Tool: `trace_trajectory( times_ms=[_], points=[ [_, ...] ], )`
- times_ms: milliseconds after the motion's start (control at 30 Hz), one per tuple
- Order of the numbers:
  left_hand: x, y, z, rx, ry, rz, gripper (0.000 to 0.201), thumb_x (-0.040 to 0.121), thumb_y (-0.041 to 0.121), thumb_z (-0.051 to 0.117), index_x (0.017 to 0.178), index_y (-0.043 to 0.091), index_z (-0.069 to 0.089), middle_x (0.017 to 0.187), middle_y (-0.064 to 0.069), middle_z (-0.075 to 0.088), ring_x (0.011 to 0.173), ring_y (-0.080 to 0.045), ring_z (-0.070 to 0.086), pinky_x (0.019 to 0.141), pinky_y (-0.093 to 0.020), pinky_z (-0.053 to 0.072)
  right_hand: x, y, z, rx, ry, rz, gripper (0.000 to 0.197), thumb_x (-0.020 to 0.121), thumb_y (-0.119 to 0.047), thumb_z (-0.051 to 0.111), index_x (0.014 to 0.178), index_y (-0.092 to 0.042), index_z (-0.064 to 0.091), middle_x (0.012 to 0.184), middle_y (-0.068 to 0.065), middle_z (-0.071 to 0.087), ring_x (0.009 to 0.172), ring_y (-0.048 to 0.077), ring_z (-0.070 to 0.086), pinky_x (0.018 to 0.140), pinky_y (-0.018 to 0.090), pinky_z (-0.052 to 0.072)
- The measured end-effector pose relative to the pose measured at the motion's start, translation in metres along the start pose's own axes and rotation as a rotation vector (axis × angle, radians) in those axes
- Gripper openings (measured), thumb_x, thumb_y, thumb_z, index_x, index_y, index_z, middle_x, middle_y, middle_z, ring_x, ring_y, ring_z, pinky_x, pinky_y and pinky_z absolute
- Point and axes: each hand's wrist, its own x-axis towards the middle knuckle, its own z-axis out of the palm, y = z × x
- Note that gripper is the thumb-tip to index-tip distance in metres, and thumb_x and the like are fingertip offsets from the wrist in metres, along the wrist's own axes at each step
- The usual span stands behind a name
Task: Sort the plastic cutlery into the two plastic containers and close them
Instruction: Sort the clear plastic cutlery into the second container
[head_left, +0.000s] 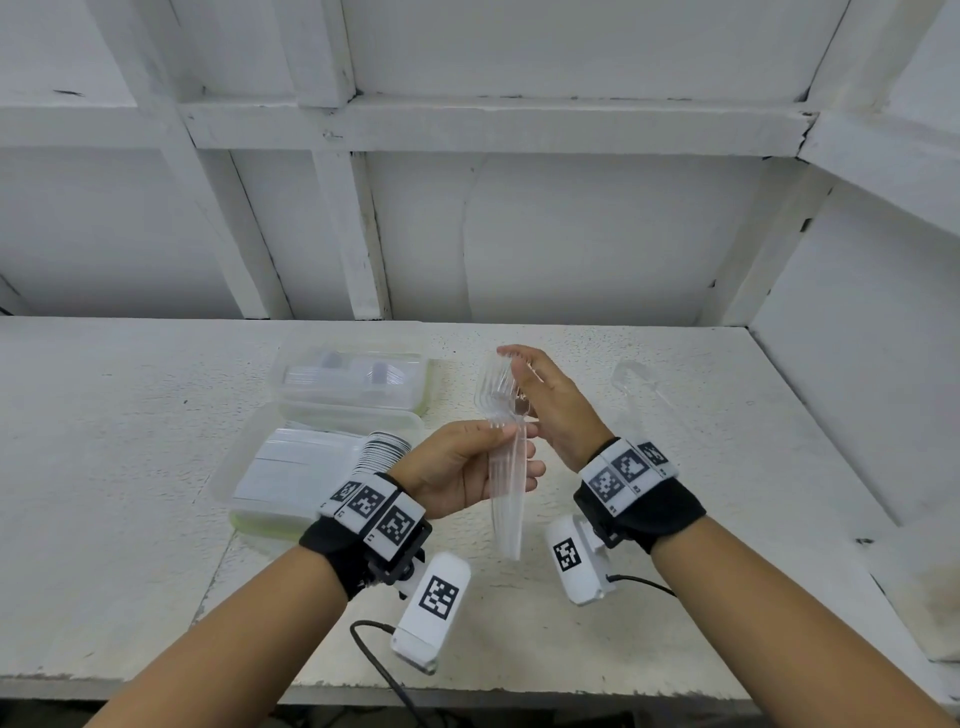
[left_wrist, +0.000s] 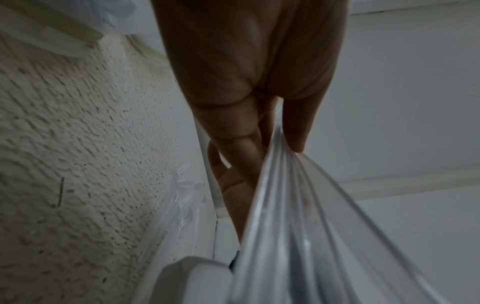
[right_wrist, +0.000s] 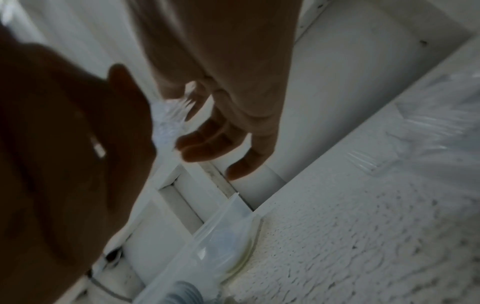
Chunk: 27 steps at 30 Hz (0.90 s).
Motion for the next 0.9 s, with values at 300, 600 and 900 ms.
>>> trace_trajectory(
  times_ms=[300, 600, 900],
  points=[
    [0.001, 0.003, 0.004, 0.017, 0.011, -0.036, 0.028, 0.094, 0.024, 0.038, 0.101, 0.004, 0.057, 0.073, -0.004, 0.068, 0.059, -0.012, 0.064, 0.054, -0.023, 0.054, 0.01, 0.007, -0.014, 0.233, -0.043, 0.021, 0.041, 0.059, -0.048, 0.074, 0.089, -0.028, 0.053, 0.076, -0.003, 0.063, 0.068, 0.016, 0.059, 0.05, 0.022, 0.049],
    [0.002, 0.007, -0.001, 0.102, -0.033, -0.092, 0.028, 0.089, 0.024, 0.044, 0.102, 0.002, 0.056, 0.065, -0.001, 0.054, 0.056, -0.013, 0.058, 0.056, -0.025, 0.053, 0.013, -0.001, -0.02, 0.053, -0.08, 0.06, 0.017, 0.083, -0.03, 0.063, 0.088, -0.02, 0.05, 0.078, 0.0, 0.062, 0.071, 0.016, 0.059, 0.062, 0.03, 0.052],
    [0.001, 0.016, -0.028, 0.995, 0.107, -0.196, 0.02, 0.099, 0.019, 0.043, 0.088, 0.012, 0.058, 0.069, 0.002, 0.047, 0.049, -0.004, 0.045, 0.048, -0.017, 0.041, 0.008, -0.008, -0.032, -1.084, -0.258, -0.308, 0.041, 0.088, -0.039, 0.057, 0.126, -0.029, 0.048, 0.13, -0.001, 0.046, 0.12, 0.017, 0.043, 0.1, 0.038, 0.038]
  ],
)
